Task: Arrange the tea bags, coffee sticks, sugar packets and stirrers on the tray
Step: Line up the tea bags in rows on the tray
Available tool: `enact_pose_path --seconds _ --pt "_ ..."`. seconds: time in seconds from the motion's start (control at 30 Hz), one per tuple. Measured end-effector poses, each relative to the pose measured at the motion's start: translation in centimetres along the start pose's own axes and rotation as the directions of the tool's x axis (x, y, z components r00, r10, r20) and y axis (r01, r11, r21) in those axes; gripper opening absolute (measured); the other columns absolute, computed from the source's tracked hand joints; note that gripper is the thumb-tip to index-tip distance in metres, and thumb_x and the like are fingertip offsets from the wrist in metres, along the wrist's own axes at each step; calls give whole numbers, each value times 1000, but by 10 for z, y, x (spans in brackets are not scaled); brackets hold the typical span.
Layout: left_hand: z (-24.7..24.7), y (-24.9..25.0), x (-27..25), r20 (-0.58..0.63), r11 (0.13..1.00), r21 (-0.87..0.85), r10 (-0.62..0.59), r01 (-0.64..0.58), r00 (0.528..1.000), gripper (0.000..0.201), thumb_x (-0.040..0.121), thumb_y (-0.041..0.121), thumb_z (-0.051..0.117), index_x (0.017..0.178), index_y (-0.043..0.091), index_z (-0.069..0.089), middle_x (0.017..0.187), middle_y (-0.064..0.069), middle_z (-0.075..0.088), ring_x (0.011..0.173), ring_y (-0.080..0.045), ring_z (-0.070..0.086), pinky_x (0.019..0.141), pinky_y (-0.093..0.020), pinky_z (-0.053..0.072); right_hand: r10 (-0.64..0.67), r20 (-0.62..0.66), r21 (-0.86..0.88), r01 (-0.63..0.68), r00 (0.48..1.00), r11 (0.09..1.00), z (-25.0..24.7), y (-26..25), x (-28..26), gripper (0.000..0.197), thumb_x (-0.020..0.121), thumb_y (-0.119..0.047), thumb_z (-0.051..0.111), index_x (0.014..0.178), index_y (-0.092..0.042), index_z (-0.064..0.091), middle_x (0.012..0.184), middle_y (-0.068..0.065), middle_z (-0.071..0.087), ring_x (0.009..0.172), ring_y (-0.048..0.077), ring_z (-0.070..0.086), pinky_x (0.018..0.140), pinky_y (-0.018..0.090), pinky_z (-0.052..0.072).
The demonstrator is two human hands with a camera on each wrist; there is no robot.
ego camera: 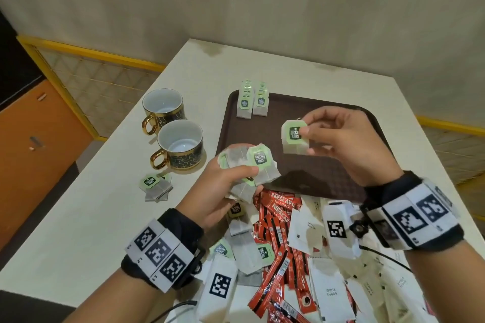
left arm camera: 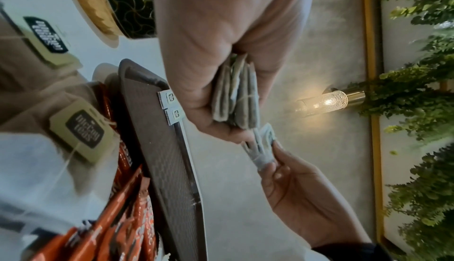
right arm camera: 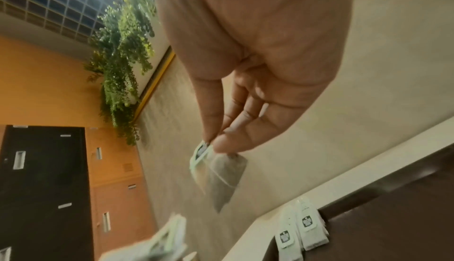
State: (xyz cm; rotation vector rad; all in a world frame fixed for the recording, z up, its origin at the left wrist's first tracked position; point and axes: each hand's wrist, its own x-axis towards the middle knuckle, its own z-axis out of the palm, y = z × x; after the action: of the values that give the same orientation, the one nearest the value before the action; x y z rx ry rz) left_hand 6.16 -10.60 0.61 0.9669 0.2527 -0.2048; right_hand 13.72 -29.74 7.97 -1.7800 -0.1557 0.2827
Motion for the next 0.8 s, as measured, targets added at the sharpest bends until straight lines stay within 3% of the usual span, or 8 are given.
enact_pose_path --seconds 0.1,0.17,0.27,0.4,0.57,0.67,0.8 --pt "0 2 3 -6 997 58 41 -40 999 33 86 -6 62 112 13 64 109 -11 73 91 -21 72 63 -27 57 50 208 -24 -46 977 999 3 -4 -5 21 82 -1 69 102 -4 68 90 17 72 77 23 71 61 25 59" --pt "2 4 5 0 992 108 72 -71 997 32 84 -5 64 112 11 64 109 -13 72 94 -23 71 67 -30 58 81 268 -87 -60 960 994 11 0 -3 24 81 0 70 105 -4 68 85 16 71 75 23 71 62 26 59" --pt "4 6 10 7 974 191 120 -120 993 34 82 -3 68 115 7 63 110 -16 71 98 -26 70 74 -32 58 65 247 -172 -22 967 985 21 7 5 20 82 0 71 102 -4 70 77 10 67 73 22 70 60 26 58" --pt "2 13 16 -4 977 177 122 -120 992 26 87 0 65 111 10 64 108 -15 71 93 -25 71 64 -28 57 50 220 -141 -19 974 990 23 7 20 8 83 -1 71 91 -2 69 83 18 66 63 16 65 53 21 55" --pt "-3 20 28 -131 970 190 176 -149 976 23 89 -2 63 109 8 65 105 -12 71 86 -22 73 64 -27 59 102 81 -40 -99 992 994 11 10 73 7 85 -1 69 92 -1 67 84 11 68 64 14 63 51 22 54" --pt "-9 18 32 -172 968 208 177 -140 969 22 88 -1 64 107 10 67 104 -9 70 85 -20 72 66 -29 59 168 -6 -118 -167 986 979 7 22 121 8 86 -1 69 82 -6 65 82 12 66 65 16 60 51 23 53" --pt "-14 15 32 -175 961 246 171 -125 970 19 87 0 66 99 14 69 96 -4 72 82 -21 72 68 -32 60 281 4 -243 -272 960 931 17 48 176 17 85 -2 70 76 -14 61 89 12 65 74 17 60 57 26 52"
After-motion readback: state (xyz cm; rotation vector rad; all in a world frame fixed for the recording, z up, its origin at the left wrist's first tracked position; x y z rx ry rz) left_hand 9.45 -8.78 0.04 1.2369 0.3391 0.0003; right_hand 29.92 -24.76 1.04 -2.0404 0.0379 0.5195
